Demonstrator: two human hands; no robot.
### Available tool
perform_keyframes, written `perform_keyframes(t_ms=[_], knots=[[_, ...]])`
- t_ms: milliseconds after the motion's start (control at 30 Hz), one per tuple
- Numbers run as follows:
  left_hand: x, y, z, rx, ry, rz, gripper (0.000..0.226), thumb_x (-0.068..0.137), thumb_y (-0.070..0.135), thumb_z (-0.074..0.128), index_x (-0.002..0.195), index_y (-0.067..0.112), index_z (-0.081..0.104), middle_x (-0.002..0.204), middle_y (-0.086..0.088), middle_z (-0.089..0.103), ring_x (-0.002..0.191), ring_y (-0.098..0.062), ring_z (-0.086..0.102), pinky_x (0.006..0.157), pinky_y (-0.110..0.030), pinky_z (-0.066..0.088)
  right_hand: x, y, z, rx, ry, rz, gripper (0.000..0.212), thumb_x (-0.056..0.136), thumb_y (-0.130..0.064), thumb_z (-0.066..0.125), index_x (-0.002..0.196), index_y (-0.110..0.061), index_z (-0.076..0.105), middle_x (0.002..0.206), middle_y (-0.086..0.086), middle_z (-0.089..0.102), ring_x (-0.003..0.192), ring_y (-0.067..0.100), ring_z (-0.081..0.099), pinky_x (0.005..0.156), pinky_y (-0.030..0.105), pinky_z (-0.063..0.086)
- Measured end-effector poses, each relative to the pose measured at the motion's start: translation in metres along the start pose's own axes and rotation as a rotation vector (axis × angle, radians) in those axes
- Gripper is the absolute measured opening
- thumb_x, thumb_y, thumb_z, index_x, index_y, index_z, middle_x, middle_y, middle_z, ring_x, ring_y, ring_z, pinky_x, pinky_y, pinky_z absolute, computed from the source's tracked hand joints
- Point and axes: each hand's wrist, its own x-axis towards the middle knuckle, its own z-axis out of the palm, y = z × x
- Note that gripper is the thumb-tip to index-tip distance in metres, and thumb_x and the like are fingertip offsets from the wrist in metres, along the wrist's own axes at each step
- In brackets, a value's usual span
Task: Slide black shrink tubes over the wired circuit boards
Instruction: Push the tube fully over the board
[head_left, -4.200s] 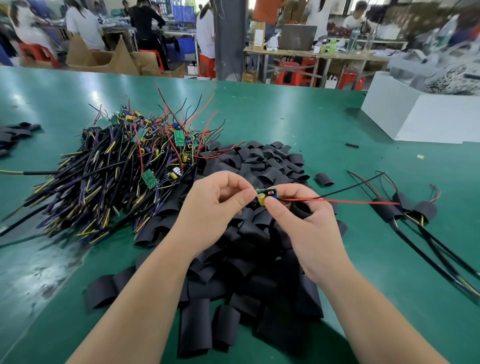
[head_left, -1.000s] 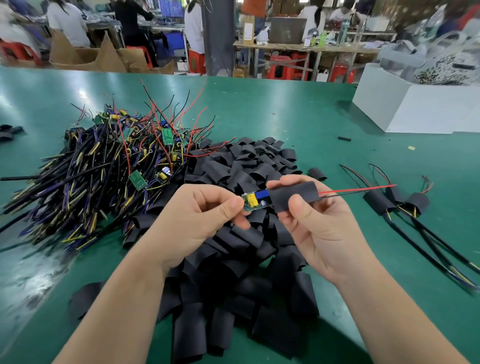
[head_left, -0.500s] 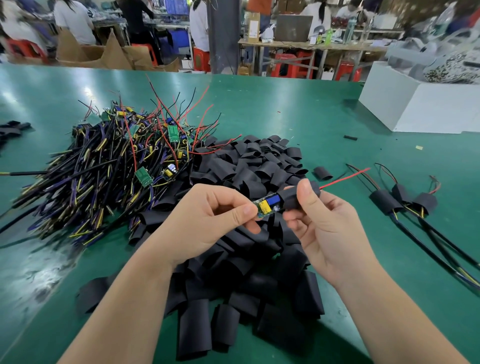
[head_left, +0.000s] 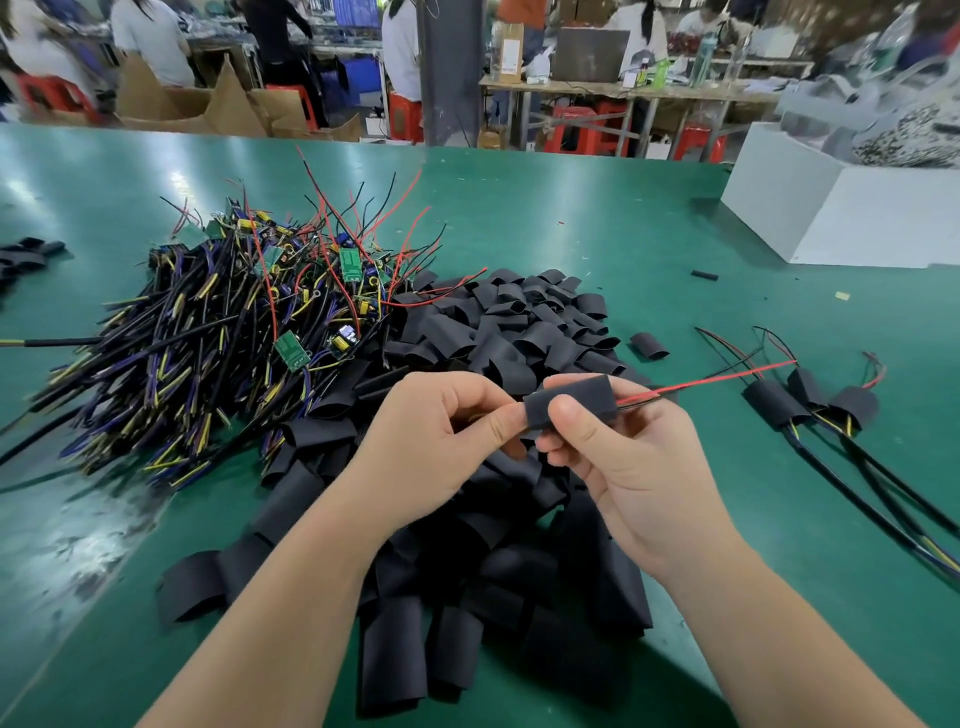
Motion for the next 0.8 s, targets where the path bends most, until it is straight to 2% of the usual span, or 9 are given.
perform_keyframes(t_ms=[100,200,300,367,433,500,633,733,800], knots=[[0.001,-0.005,0.004,0.095,0.098,0.003,0.019,0.082,0.023,0.075,0.066,0.026,0.066,0.059,0.011,0.063,0.051,-0.004,0.052,0.050,-0.020,0.041,-0.001,0.005,0.003,0.004,0.007,0.022,0.042,0.056,-0.027,0.076,0.091,-0.006,0.068,0.072,0.008,0.070,0.058,0.015,0.064,0.057,0.020,0.052],[0.003,-0.007,0.004,0.109,0.195,-0.035,0.027,0.074,0.023,0.082,0.059,0.026,0.060,0.053,0.012,0.057,0.047,-0.001,0.044,0.049,-0.014,0.035,-0.002,0.008,0.009,0.117,-0.017,0.101,0.044,0.059,-0.019,0.074,0.101,-0.004,0.067,0.076,0.008,0.071,0.061,0.014,0.064,0.059,0.020,0.052],[0.003,-0.005,-0.001,-0.046,0.138,-0.034,0.016,0.072,0.033,0.078,0.066,0.025,0.066,0.057,0.008,0.063,0.048,-0.002,0.050,0.049,-0.016,0.039,0.003,0.002,0.007,0.298,0.039,0.151,0.040,0.061,-0.009,0.072,0.100,-0.006,0.063,0.078,0.005,0.069,0.063,0.010,0.064,0.058,0.018,0.052],[0.002,-0.002,-0.004,-0.161,0.085,-0.022,0.007,0.076,0.030,0.074,0.072,0.025,0.071,0.063,0.004,0.068,0.047,-0.004,0.053,0.044,-0.016,0.039,0.006,-0.005,0.001,0.355,0.085,0.157,0.030,0.062,-0.007,0.070,0.088,-0.010,0.055,0.075,0.005,0.066,0.059,0.010,0.062,0.056,0.019,0.052],[0.002,0.000,-0.003,-0.246,0.076,-0.015,0.005,0.079,0.023,0.071,0.076,0.023,0.074,0.066,0.002,0.070,0.046,-0.003,0.052,0.043,-0.014,0.039,0.006,-0.009,-0.003,0.325,0.091,0.175,0.033,0.061,-0.010,0.072,0.088,-0.014,0.053,0.084,0.010,0.064,0.063,0.015,0.063,0.060,0.024,0.055],[0.001,0.002,-0.001,-0.265,0.103,0.011,0.011,0.082,0.017,0.067,0.078,0.025,0.075,0.066,0.008,0.069,0.052,0.000,0.056,0.050,-0.010,0.042,0.004,-0.008,-0.003,0.304,0.063,0.178,0.038,0.059,-0.011,0.073,0.093,-0.014,0.058,0.094,0.014,0.065,0.068,0.021,0.067,0.062,0.029,0.057],[0.002,0.004,0.003,-0.260,0.094,0.029,0.020,0.086,0.014,0.060,0.092,0.027,0.074,0.089,0.009,0.075,0.085,-0.006,0.069,0.075,-0.017,0.051,0.002,-0.006,0.001,0.326,0.044,0.104,0.039,0.058,-0.008,0.073,0.096,-0.013,0.064,0.085,0.006,0.072,0.071,0.016,0.071,0.059,0.023,0.056],[0.001,0.004,0.004,-0.314,0.068,0.009,0.018,0.084,0.019,0.064,0.097,0.024,0.075,0.094,0.000,0.075,0.090,-0.012,0.069,0.078,-0.025,0.053,0.003,-0.007,0.002,0.331,0.078,0.090,0.038,0.060,-0.007,0.073,0.097,-0.010,0.065,0.084,0.005,0.071,0.073,0.015,0.071,0.059,0.021,0.055],[0.000,0.003,0.004,-0.296,0.060,0.015,0.025,0.077,0.030,0.073,0.102,0.028,0.075,0.088,-0.011,0.072,0.081,-0.014,0.062,0.073,-0.032,0.052,0.003,-0.007,0.001,0.325,0.104,0.080,0.039,0.058,-0.008,0.073,0.097,-0.010,0.066,0.084,0.006,0.070,0.074,0.015,0.071,0.059,0.020,0.055]])
